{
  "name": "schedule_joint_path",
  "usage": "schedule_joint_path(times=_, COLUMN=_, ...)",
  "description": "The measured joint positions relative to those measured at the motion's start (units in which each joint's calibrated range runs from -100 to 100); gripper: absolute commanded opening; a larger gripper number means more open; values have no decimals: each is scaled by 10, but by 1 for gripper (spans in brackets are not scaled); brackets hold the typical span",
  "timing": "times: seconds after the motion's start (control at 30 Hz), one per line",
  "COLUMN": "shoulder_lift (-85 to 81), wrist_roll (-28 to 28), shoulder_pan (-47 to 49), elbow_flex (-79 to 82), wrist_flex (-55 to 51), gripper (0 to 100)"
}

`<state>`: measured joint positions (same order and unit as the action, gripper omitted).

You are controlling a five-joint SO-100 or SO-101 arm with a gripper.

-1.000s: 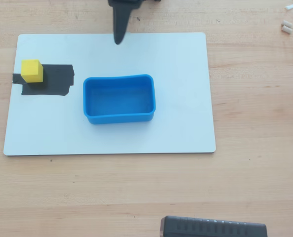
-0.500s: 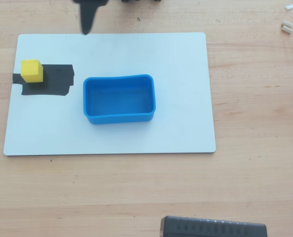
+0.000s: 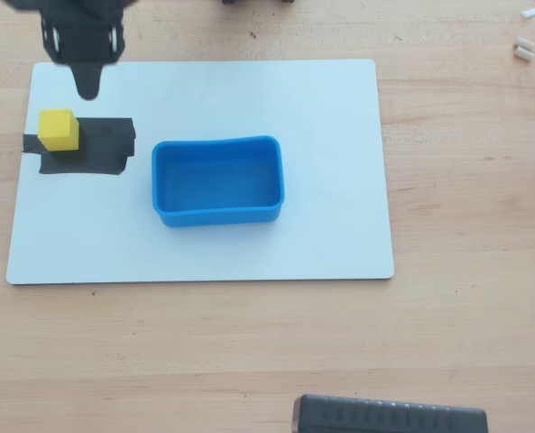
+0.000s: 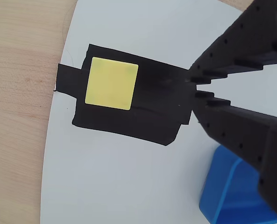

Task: Pick up yellow cube and drop it in the blue rectangular bin

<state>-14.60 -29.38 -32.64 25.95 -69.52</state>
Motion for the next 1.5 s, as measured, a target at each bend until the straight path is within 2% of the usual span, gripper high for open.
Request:
schedule_joint_path(times=0.17, shoulder_lift=81, wrist_roll=-1, shoulder_pan=-27, elbow_flex=-47, wrist_flex=11, gripper=2)
schedule_joint_path(times=0.37, shoulder_lift=103, wrist_roll=12, shoulder_pan=-69, elbow_flex=-63, wrist_flex=41, gripper=30)
schedule_joint_path(times=0.6, shoulder_lift=103, wrist_roll=21, shoulder_pan=-93, elbow_flex=-63, wrist_flex=52, gripper=38)
schedule_joint_path(times=1.13, shoulder_lift=225, wrist_roll=24, shoulder_pan=-60, elbow_flex=-119, wrist_flex=52, gripper=36)
schedule_joint_path(times=1.23, shoulder_lift=239, wrist_roll=24, shoulder_pan=-64, elbow_flex=-124, wrist_flex=52, gripper=31)
schedule_joint_path(times=1.33, shoulder_lift=244, wrist_roll=24, shoulder_pan=-64, elbow_flex=-124, wrist_flex=52, gripper=20)
schedule_joint_path(times=1.5, shoulder_lift=244, wrist_roll=24, shoulder_pan=-64, elbow_flex=-124, wrist_flex=42, gripper=16)
